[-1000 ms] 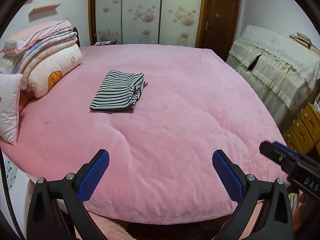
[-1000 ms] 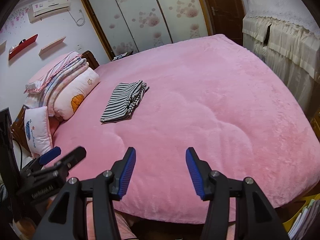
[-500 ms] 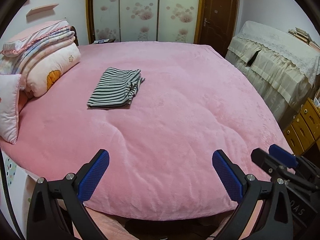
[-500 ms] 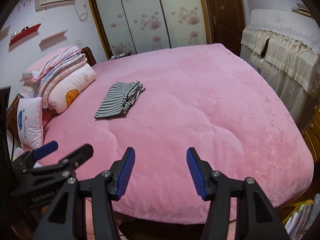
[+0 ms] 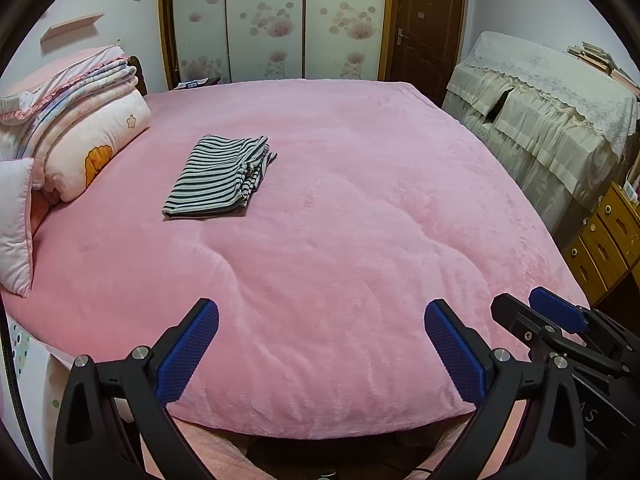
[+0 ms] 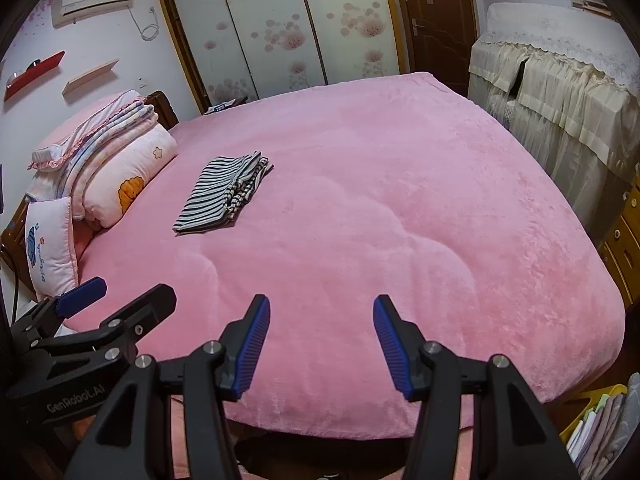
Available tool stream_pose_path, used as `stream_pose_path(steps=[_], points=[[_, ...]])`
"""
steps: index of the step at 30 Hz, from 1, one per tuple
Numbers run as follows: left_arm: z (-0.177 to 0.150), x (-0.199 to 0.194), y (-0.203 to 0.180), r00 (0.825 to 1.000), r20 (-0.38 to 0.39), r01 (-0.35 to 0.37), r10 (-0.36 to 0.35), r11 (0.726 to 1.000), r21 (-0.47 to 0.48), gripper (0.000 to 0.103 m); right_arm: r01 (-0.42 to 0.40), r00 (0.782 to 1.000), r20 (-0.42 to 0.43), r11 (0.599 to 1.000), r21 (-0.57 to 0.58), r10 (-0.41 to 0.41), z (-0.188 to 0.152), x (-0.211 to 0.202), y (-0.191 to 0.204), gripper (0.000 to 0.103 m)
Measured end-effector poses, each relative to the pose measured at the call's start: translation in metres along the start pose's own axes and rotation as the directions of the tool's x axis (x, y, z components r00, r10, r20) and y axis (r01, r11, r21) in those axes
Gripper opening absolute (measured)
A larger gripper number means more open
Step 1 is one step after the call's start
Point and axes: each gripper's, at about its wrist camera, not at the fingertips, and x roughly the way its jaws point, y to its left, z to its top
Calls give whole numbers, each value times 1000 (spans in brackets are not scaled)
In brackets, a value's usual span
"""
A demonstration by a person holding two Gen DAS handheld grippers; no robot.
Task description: Fold small clothes
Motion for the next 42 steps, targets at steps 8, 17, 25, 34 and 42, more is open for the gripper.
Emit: stream_pose_path(steps=[8, 17, 25, 34, 42], points=[[0, 3, 2, 1000, -12, -10, 10, 1000, -9, 102, -1, 1000, 4, 1000, 0, 1, 0, -1, -3, 54], [-2, 6, 5, 999, -30, -15, 14, 1000, -28, 102, -2, 1000, 7, 1000, -12, 2, 1, -1, -2, 54], [-3, 7, 8, 999, -32, -15, 14, 999, -30, 102, 1, 1000, 8, 1000, -10, 0, 0, -2, -1, 54], [-6, 9, 10, 999, -45, -11, 9, 999, -42, 102, 0, 1000, 6, 1000, -10, 0, 0, -2, 0, 54], [-6, 9, 9, 999, -50, -13, 10, 999, -45, 102, 3, 1000, 6, 1000, -10, -3, 0, -2, 1, 54]])
